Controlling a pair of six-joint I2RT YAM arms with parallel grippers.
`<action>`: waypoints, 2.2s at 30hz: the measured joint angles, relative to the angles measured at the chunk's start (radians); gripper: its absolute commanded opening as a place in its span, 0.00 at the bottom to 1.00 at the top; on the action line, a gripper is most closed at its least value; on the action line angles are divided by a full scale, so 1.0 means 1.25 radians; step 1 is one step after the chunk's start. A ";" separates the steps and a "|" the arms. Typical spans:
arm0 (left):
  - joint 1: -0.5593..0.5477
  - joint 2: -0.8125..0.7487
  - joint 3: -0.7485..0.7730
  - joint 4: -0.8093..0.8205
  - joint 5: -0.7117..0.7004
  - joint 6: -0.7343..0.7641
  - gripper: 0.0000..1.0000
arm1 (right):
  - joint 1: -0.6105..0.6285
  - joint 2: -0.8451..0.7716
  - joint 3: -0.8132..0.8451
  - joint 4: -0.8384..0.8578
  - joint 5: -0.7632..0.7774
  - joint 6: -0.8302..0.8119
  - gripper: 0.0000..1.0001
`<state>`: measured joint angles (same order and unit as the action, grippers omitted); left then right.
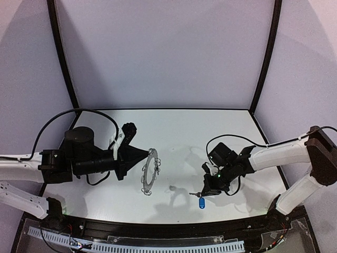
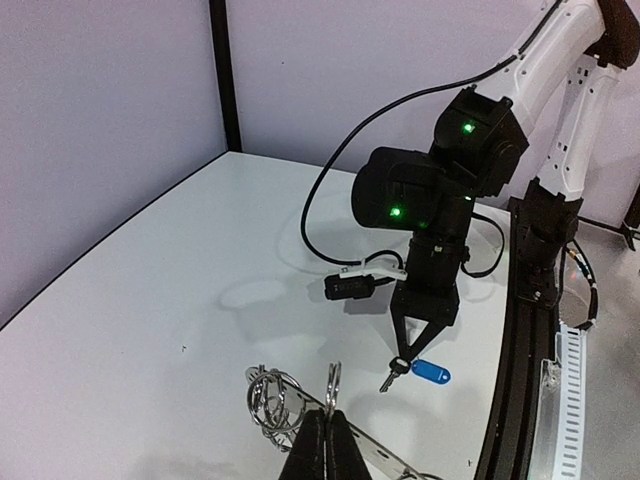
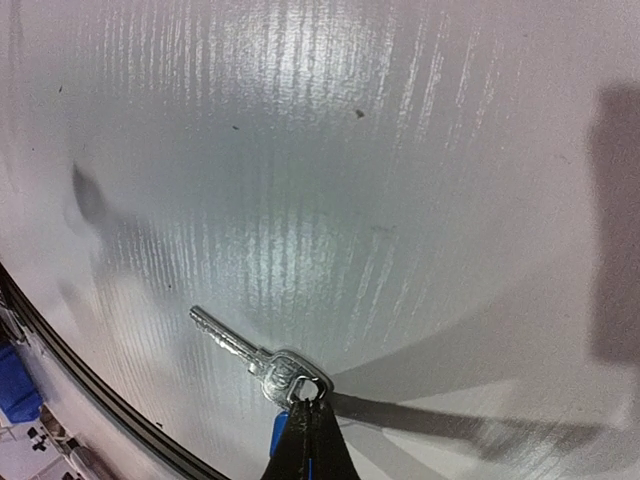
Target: Put the keys on the keyring
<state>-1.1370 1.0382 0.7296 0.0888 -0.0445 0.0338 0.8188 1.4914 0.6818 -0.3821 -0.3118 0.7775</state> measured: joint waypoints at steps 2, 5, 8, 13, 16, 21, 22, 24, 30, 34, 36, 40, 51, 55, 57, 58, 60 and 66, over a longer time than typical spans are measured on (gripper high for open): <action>0.000 0.005 0.000 0.000 0.002 0.000 0.01 | 0.000 -0.005 0.003 -0.012 0.005 -0.016 0.00; 0.000 0.010 0.000 0.000 0.003 0.000 0.01 | 0.000 -0.027 0.013 -0.049 0.024 -0.054 0.00; 0.000 0.013 0.000 0.001 0.005 0.004 0.01 | 0.000 -0.083 0.030 -0.090 0.042 -0.112 0.00; 0.000 0.019 0.001 0.007 0.015 0.030 0.01 | 0.004 -0.241 0.078 -0.112 0.061 -0.244 0.00; 0.000 0.031 0.008 0.012 0.036 0.072 0.01 | 0.012 -0.335 0.070 -0.074 0.058 -0.338 0.00; 0.000 0.069 0.070 0.008 0.099 0.174 0.01 | 0.039 -0.517 -0.009 0.050 0.036 -0.537 0.00; 0.000 0.074 0.082 0.006 0.110 0.189 0.01 | 0.041 -0.547 -0.024 0.081 0.025 -0.576 0.00; 0.000 0.083 0.110 0.002 0.136 0.223 0.01 | 0.042 -0.586 -0.041 0.133 -0.005 -0.643 0.00; 0.000 0.108 0.167 -0.025 0.235 0.308 0.01 | 0.043 -0.554 -0.002 0.197 -0.141 -0.775 0.00; 0.001 0.121 0.194 -0.065 0.294 0.352 0.01 | 0.045 -0.492 0.050 0.208 -0.245 -0.841 0.00; 0.001 0.130 0.209 -0.089 0.315 0.368 0.01 | 0.047 -0.472 0.070 0.218 -0.291 -0.868 0.00; 0.001 0.148 0.232 -0.130 0.341 0.389 0.01 | 0.053 -0.433 0.109 0.224 -0.355 -0.915 0.00; 0.001 0.205 0.266 -0.180 0.356 0.392 0.01 | 0.061 -0.323 0.208 0.195 -0.441 -1.009 0.00; 0.001 0.207 0.266 -0.171 0.356 0.380 0.01 | 0.061 -0.297 0.218 0.174 -0.460 -1.038 0.00; 0.001 0.207 0.266 -0.161 0.356 0.370 0.01 | 0.061 -0.285 0.218 0.165 -0.464 -1.048 0.00; 0.001 0.207 0.266 -0.157 0.356 0.366 0.01 | 0.062 -0.280 0.219 0.161 -0.465 -1.052 0.00; 0.001 0.207 0.266 -0.154 0.357 0.358 0.01 | 0.062 -0.271 0.221 0.159 -0.466 -1.056 0.00; 0.001 0.207 0.266 -0.148 0.363 0.329 0.01 | 0.067 -0.252 0.231 0.162 -0.468 -1.059 0.00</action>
<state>-1.1358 1.2971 1.0618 -0.0958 0.4093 0.4456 0.9020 1.1763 0.9704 -0.1798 -0.8968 -0.5462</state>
